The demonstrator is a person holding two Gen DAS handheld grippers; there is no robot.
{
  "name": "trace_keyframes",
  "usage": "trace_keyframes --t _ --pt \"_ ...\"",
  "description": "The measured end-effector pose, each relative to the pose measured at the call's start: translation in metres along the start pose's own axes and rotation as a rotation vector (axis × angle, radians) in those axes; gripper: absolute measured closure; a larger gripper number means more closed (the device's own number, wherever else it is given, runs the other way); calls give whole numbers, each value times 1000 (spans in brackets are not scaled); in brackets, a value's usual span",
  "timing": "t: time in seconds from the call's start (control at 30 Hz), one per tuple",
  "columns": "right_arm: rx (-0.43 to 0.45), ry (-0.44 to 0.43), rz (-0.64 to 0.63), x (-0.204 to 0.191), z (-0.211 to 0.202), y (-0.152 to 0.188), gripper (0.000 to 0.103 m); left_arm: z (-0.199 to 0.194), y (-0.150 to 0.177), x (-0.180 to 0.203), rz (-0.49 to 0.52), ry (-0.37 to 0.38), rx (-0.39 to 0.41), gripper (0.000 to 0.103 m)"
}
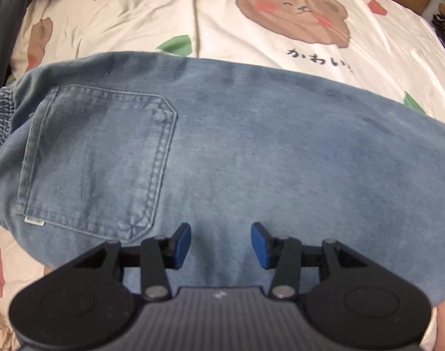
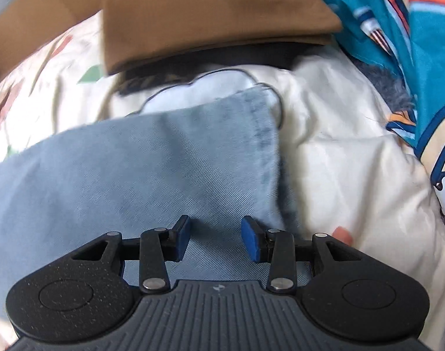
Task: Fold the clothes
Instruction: 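Move the left gripper to the elastic waistband and pinch it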
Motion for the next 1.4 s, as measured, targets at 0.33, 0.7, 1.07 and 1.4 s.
trace_keyframes --t 0.33,0.7,1.07,1.4 --pt "8 93 3 10 -3 -11 75 -6 -22 -39 -64 -55 78 55" --pt "57 69 -51 -6 -6 -29 73 -13 -68 -93 -163 -173 223 55" --pt "78 101 -49 -13 14 -53 70 -21 -82 -179 -410 -287 314 63" --pt "69 107 -54 -16 35 -66 69 21 -98 -232 -612 -184 251 82"
Point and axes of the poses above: each gripper's, at about its wrist camera, not at the fingertips, and z roughly the way its jaws point, x to its right, y to its underside, the point moved 7 cm from there along z, roughly the way its jaws point, and after that the axes turned 4 degrees about z, right-handed, at the moved point
